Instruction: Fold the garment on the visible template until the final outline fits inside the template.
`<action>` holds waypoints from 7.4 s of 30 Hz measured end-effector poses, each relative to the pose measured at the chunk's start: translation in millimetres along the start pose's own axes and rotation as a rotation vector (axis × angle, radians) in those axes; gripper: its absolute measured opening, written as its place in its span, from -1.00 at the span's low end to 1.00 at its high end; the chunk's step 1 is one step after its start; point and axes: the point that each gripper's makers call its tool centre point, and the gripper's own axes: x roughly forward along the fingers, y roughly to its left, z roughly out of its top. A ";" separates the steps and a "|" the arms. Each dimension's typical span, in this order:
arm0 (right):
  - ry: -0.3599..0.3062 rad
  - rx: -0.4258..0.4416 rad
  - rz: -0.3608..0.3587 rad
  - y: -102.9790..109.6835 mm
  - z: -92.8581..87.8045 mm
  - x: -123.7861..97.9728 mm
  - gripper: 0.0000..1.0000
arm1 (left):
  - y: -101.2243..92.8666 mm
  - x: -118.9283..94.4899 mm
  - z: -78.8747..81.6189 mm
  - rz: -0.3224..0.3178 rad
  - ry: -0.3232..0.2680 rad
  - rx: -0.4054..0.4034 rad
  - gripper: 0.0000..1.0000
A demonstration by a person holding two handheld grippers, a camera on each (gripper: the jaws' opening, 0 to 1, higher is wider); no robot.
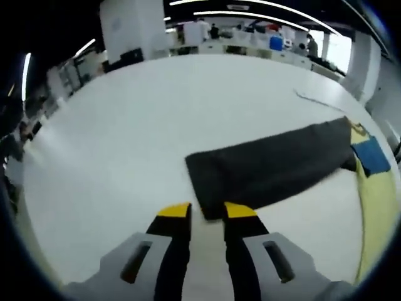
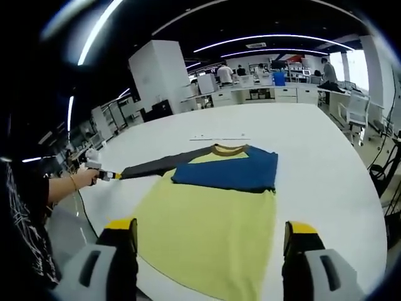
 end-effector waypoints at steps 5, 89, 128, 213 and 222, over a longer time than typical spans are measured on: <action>-0.011 -0.019 0.015 5.9 5.0 2.0 0.99 | -2.9 1.8 -1.7 -0.012 -0.016 -0.047 -0.60; 0.060 -0.102 0.001 -10.8 -20.7 6.7 0.99 | -284.9 -60.0 137.0 -0.476 -0.277 0.229 -0.97; 0.102 -0.072 -0.005 -20.2 -34.1 14.8 0.99 | -455.6 -69.7 125.9 -0.740 -0.278 0.338 -0.97; 0.132 0.002 0.003 -33.9 -49.7 25.5 0.97 | -418.1 -67.3 69.1 -0.846 -0.301 0.529 0.98; 0.151 -0.007 -0.008 -34.0 -56.8 25.6 0.85 | -366.7 -78.1 54.4 -0.804 -0.302 0.558 0.98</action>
